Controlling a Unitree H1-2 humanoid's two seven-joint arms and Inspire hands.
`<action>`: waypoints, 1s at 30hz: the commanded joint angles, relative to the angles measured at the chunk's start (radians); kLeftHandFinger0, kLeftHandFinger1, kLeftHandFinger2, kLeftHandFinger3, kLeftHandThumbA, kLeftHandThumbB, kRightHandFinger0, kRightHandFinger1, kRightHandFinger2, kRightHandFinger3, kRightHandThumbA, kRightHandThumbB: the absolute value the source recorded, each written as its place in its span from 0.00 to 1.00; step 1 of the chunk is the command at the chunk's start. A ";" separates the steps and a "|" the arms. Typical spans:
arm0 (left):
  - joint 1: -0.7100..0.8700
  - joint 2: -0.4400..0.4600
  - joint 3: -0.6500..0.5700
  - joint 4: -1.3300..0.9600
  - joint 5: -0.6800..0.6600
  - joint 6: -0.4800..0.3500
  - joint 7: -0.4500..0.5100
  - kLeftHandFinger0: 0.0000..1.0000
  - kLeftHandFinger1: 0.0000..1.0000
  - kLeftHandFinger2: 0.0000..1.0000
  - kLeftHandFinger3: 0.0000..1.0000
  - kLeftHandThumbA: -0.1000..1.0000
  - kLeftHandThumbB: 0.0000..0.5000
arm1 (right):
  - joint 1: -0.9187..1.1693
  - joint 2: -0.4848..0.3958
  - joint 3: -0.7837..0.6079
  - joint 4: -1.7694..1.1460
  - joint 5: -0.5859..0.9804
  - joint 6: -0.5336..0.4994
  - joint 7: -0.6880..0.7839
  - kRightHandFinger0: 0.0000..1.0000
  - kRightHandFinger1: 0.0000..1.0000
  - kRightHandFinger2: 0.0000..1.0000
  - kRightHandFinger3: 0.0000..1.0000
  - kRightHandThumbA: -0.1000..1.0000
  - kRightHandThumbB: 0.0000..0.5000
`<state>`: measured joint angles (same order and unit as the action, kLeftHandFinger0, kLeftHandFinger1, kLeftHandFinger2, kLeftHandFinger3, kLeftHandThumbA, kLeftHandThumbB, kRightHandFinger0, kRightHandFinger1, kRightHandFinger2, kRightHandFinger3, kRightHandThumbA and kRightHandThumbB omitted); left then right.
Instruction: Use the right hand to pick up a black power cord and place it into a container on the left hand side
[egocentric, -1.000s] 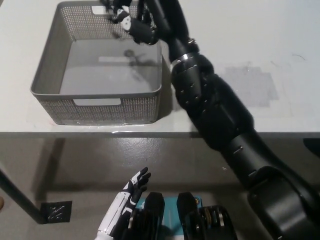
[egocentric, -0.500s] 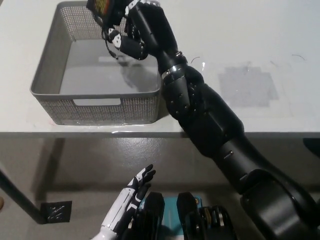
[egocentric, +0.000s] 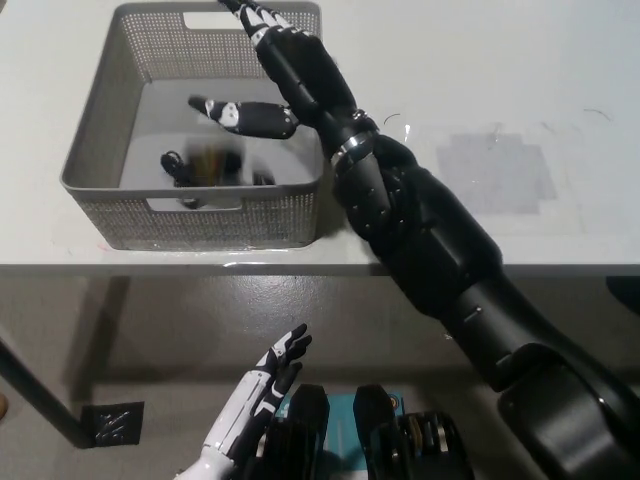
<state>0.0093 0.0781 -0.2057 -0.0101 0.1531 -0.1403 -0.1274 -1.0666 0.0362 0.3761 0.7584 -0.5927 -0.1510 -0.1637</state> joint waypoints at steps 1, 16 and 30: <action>-0.034 0.010 -0.012 -0.023 -0.003 -0.021 -0.025 1.00 1.00 1.00 1.00 1.00 0.49 | -0.054 -0.026 0.008 -0.083 0.037 0.085 0.180 1.00 1.00 1.00 1.00 1.00 1.00; -0.049 0.017 -0.017 -0.014 -0.001 -0.032 -0.034 1.00 1.00 1.00 1.00 1.00 0.40 | -0.019 -0.061 -0.036 -0.127 0.079 0.091 0.215 1.00 1.00 1.00 1.00 1.00 1.00; -0.061 0.031 -0.014 -0.037 -0.014 0.025 -0.057 1.00 1.00 1.00 1.00 1.00 0.63 | 0.364 0.020 -0.462 -0.808 0.754 0.040 0.187 1.00 1.00 1.00 1.00 1.00 0.82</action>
<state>-0.0210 0.0927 -0.2147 -0.0065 0.1524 -0.1359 -0.1492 -0.7842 0.0002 0.1294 0.3712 -0.3549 -0.0769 0.0290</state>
